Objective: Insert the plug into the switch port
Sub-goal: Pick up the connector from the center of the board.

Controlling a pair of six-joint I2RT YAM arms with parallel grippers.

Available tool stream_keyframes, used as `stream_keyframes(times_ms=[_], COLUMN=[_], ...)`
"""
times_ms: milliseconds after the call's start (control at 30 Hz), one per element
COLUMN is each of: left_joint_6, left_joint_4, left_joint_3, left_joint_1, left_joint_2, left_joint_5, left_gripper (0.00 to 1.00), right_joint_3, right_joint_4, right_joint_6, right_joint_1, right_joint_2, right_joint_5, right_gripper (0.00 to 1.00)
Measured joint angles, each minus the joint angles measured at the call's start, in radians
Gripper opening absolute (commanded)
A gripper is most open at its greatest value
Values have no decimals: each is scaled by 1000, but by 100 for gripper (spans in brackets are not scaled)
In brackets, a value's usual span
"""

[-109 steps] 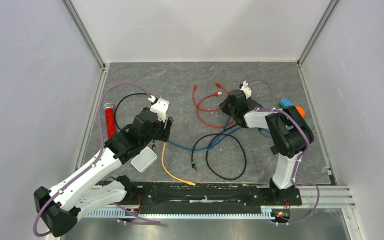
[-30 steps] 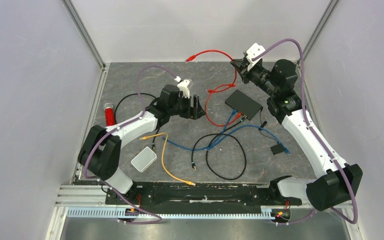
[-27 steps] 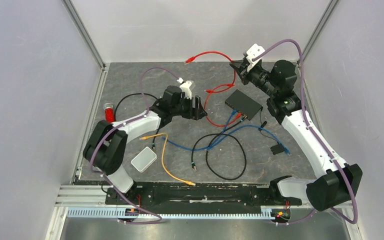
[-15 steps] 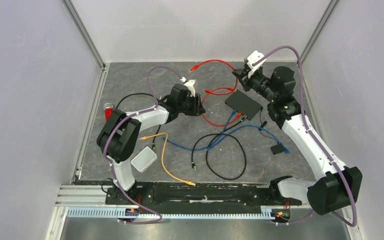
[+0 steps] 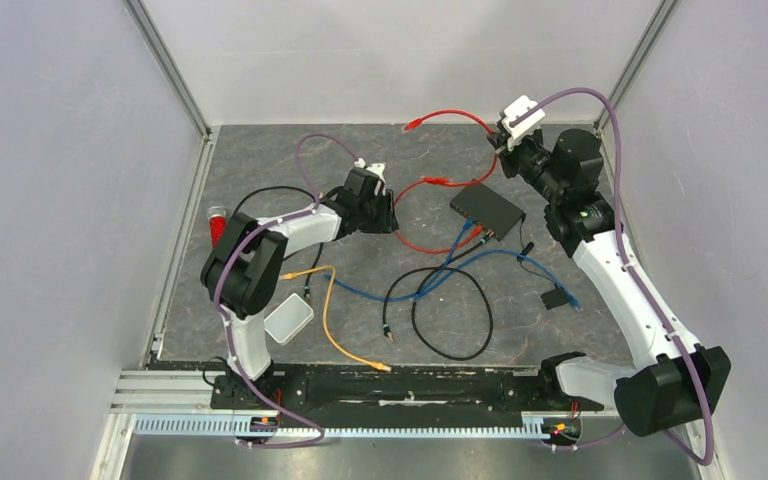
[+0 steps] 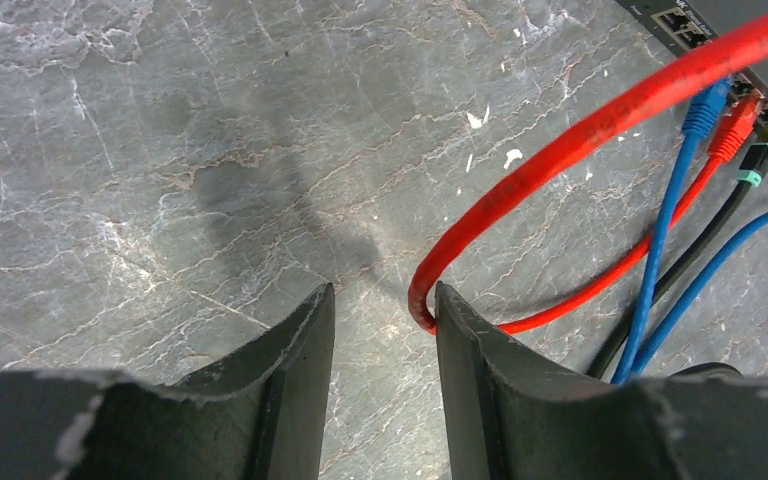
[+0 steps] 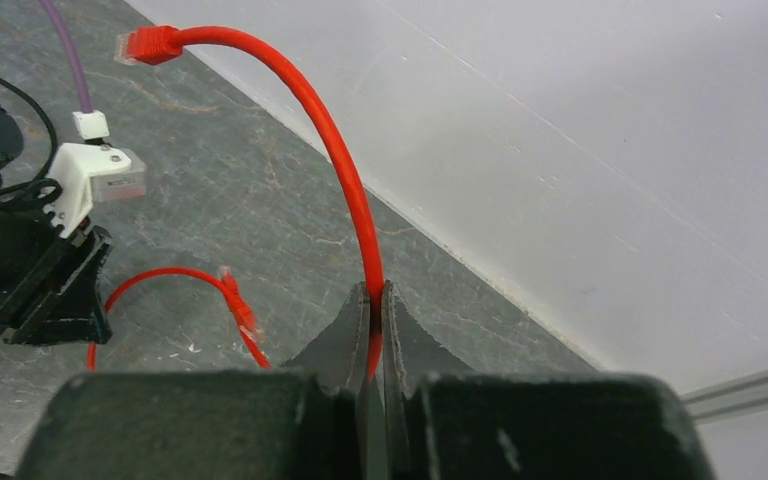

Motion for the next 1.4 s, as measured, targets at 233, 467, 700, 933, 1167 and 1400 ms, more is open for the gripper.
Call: stream_keyframes(times_ms=[233, 467, 700, 933, 1167, 1400], left_joint_6=[-1, 0, 2, 10, -23, -140], left_joint_4=[-69, -118, -115, -115, -1, 88], left_joint_3=[45, 49, 47, 23, -5, -10], left_joint_1=[1, 14, 17, 17, 17, 17], left_joint_2=[30, 50, 32, -224, -491, -456], left_joint_5=[-33, -52, -35, -32, -14, 29], left_gripper=[45, 47, 61, 71, 71, 69], right_joint_3=[5, 5, -3, -76, -409, -623], right_joint_4=[-41, -42, -12, 56, 233, 423], right_joint_6=[-65, -126, -11, 320, 729, 980], right_joint_1=[0, -2, -8, -12, -12, 41], right_joint_2=[-1, -5, -11, -24, -84, -106], right_joint_5=[150, 289, 220, 142, 133, 203], right_gripper=[0, 0, 0, 0, 0, 0])
